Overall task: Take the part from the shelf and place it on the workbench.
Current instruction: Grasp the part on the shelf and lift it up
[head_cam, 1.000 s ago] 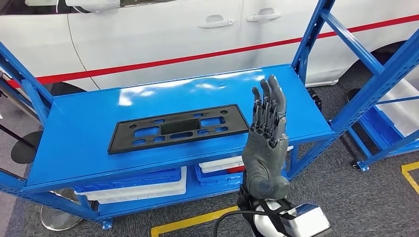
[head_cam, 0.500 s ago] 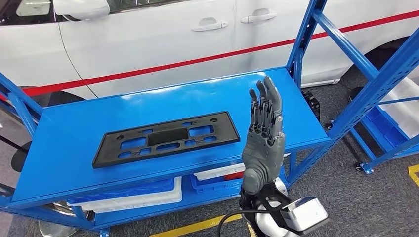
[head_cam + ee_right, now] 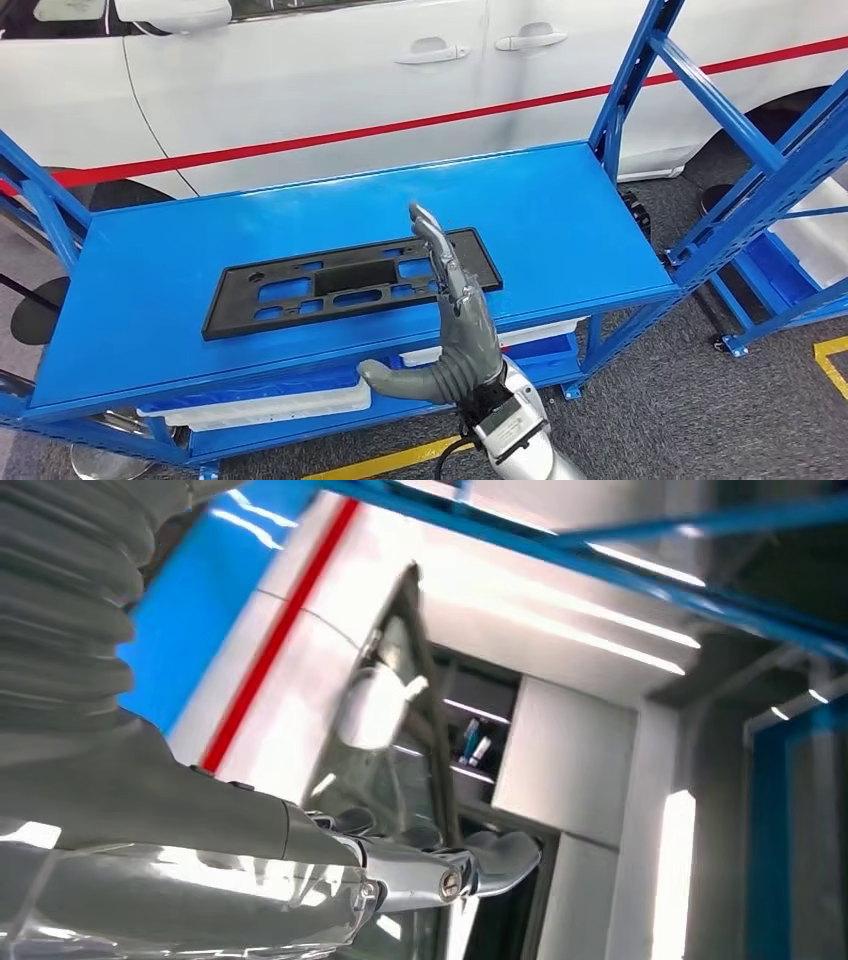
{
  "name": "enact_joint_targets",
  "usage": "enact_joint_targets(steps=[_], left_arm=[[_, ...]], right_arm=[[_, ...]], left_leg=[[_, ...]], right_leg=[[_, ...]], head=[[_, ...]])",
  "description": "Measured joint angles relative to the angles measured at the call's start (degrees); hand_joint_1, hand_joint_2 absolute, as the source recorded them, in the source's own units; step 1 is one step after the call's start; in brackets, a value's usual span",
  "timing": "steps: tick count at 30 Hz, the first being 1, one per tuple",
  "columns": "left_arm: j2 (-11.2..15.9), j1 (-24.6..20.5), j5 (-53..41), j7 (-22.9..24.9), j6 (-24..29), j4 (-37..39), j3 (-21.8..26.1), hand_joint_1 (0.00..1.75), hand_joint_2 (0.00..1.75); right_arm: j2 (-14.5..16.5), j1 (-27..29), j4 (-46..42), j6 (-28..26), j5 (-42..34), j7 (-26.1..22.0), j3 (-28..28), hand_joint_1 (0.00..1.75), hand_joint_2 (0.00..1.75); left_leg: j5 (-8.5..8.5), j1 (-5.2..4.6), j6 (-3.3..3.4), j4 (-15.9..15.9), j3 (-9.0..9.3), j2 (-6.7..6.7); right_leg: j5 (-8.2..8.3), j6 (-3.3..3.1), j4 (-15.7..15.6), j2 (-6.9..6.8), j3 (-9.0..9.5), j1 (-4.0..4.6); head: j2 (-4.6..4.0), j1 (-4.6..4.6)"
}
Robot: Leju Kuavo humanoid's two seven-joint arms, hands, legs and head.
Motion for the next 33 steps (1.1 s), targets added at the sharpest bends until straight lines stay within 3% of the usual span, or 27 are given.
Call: enact_joint_targets(steps=[2, 3, 4, 7, 9, 12, 14, 16, 17, 18, 19, 21, 23, 26, 28, 29, 31, 33], left_arm=[[-0.1, 0.1, 0.2, 0.0, 0.0, 0.0, 0.0, 0.00, 0.00], [-0.1, 0.2, 0.2, 0.0, 0.0, 0.0, 0.0, 0.00, 0.00], [-0.1, 0.3, 0.2, 0.0, 0.0, 0.0, 0.0, 0.00, 0.00], [-0.2, 0.3, 0.2, 0.0, 0.0, 0.0, 0.0, 0.00, 0.00], [-0.2, 0.3, 0.2, 0.0, 0.0, 0.0, 0.0, 0.00, 0.00], [-0.2, 0.2, 0.2, 0.0, 0.0, 0.0, 0.0, 0.00, 0.00], [-0.2, 0.2, 0.2, 0.0, 0.0, 0.0, 0.0, 0.00, 0.00], [-0.2, 0.3, 0.2, 0.0, 0.0, 0.0, 0.0, 0.00, 0.00], [-0.2, 0.3, 0.2, 0.0, 0.0, 0.0, 0.0, 0.00, 0.00], [-0.2, 0.4, 0.2, 0.0, 0.0, 0.0, 0.0, 0.00, 0.00], [-0.2, 0.4, 0.2, 0.0, 0.0, 0.0, 0.0, 0.00, 0.00], [-0.2, 0.4, 0.2, 0.0, 0.0, 0.0, 0.0, 0.00, 0.00], [-0.2, 0.3, 0.2, 0.0, 0.0, 0.0, 0.0, 0.00, 0.00], [-0.2, 0.4, 0.4, 0.2, 0.1, 0.0, 0.0, 0.00, 0.00], [-0.3, 0.4, 0.6, 0.7, 0.3, 0.1, 0.1, 0.00, 0.00], [-0.3, 0.4, 0.8, 1.1, 0.5, 0.1, 0.1, 0.00, 0.00], [-0.4, 0.4, 1.0, 2.1, 0.9, 0.2, 0.1, 0.00, 0.00], [-0.4, 0.5, 1.2, 3.0, 1.3, 0.2, 0.1, 0.00, 0.00]], right_arm=[[-0.6, 0.3, 1.6, 0.0, 0.2, 0.0, 0.6, 0.00, 1.75], [-0.8, 0.5, 2.1, 0.0, 0.2, 0.0, 0.8, 0.00, 1.75], [-1.0, 0.5, 2.5, 0.0, 0.2, 0.0, 1.0, 0.00, 1.75], [-1.2, 0.4, 3.3, 0.0, 0.2, 0.0, 1.4, 0.00, 1.75], [-1.3, 0.3, 3.6, 0.0, 0.2, 0.0, 1.5, 0.00, 1.75], [-1.4, 0.3, 3.8, 0.0, 0.2, 0.0, 1.6, 0.00, 1.75], [-1.4, 0.2, 3.9, 0.0, 0.2, 0.0, 1.8, 0.00, 1.75], [-1.4, 0.2, 4.1, 0.0, 0.2, 0.0, 1.9, 0.00, 1.75], [-1.5, 0.2, 4.2, 0.0, 0.2, 0.0, 2.0, 0.00, 1.75], [-1.5, 0.2, 4.3, 0.0, 0.2, 0.0, 2.0, 0.00, 1.75], [-1.5, 0.2, 4.4, 0.0, 0.2, 0.0, 2.0, 0.00, 1.75], [-1.5, 0.2, 4.5, 0.0, 0.2, 0.0, 2.0, 0.00, 1.75], [-1.5, 0.2, 4.5, 0.0, 0.2, 0.0, 2.0, 0.00, 1.75], [-1.5, 0.2, 4.6, 0.5, 0.4, 0.5, 2.1, 0.00, 1.75], [-1.5, 0.2, 5.0, 0.9, 0.8, 1.1, 2.1, 0.00, 1.75], [-1.6, 0.2, 5.3, 1.0, 1.3, 1.5, 2.2, 0.00, 1.75], [-1.7, 0.2, 6.4, 0.6, 2.9, 2.2, 2.2, 0.00, 1.75], [-1.7, 0.2, 7.8, -0.3, 4.7, 2.8, 2.2, 0.00, 1.75]], left_leg=[[-0.06, -0.04, 0.09, 0.1, -0.05, 0.00], [-0.11, -0.05, 0.08, 0.1, -0.06, -0.01], [-0.18, -0.04, 0.03, 0.2, -0.03, -0.05], [-0.64, -0.16, -0.49, 0.7, 0.03, -0.19], [-0.90, -0.32, -1.05, 1.0, -0.04, -0.23], [-1.52, -0.19, -2.00, 1.5, -0.21, -0.20], [-4.11, 0.01, -2.57, 5.5, -1.89, -0.17], [-7.80, 0.19, -2.96, 13.1, -5.35, -0.16], [-8.81, 0.26, -3.08, 16.2, -6.81, -0.15], [-8.79, 0.31, -3.14, 17.5, -7.49, -0.15], [-7.62, 0.36, -3.15, 16.4, -7.05, -0.15], [-3.63, 0.44, -2.95, 8.8, -3.46, -0.12], [-1.38, 0.26, -2.45, 2.4, -0.47, -0.12], [-1.08, 0.02, -1.43, 1.1, 0.00, -0.22], [-0.64, 0.20, -0.69, 0.7, 0.11, -0.17], [-0.45, 0.30, -0.38, 0.4, 0.15, -0.14], [-0.37, 0.20, -0.05, 0.4, 0.06, -0.07], [-0.37, 0.08, 0.03, 0.4, 0.00, -0.08]], right_leg=[[-2.18, 0.31, 6.2, -0.01, -3.12, -0.14], [-1.80, 0.41, 6.8, -0.03, -3.54, -0.22], [-0.37, 0.45, 5.2, -0.05, -2.78, -0.32], [4.33, 0.09, -5.5, -0.14, 2.61, -0.42], [4.75, -0.46, -8.3, -0.10, 3.92, -0.24], [5.02, -1.45, -8.7, -0.05, 4.06, -0.25], [5.20, -2.05, -9.1, -0.17, 4.28, -0.42], [5.17, -2.27, -9.1, -0.25, 4.26, -0.35], [5.15, -2.28, -9.1, -0.26, 4.24, -0.32], [5.14, -2.28, -9.0, -0.25, 4.23, -0.31], [5.12, -2.26, -9.0, -0.22, 4.25, -0.31], [5.02, -2.08, -8.8, -0.16, 4.34, -0.33], [4.90, -1.62, -8.6, -0.13, 4.30, -0.18], [5.03, -0.63, -8.8, -0.15, 4.27, -0.09], [4.09, -0.05, -7.6, -0.15, 3.82, -0.17], [2.70, 0.16, -5.5, -0.15, 2.91, -0.18], [-1.06, 0.42, 1.7, -0.15, -0.41, -0.29], [-2.65, 0.54, 7.1, -0.16, -3.01, -0.37]], head=[[0.00, 0.01], [0.00, 0.00], [0.00, 0.01], [0.00, -0.01], [0.00, -0.04], [-0.01, -0.05], [0.00, -0.13], [0.00, -0.17], [0.00, -0.16], [0.00, -0.16], [0.00, -0.17], [-0.01, -0.16], [-0.01, -0.14], [0.00, -0.09], [0.00, -0.06], [0.00, -0.04], [0.00, 0.00], [0.00, -0.01]])
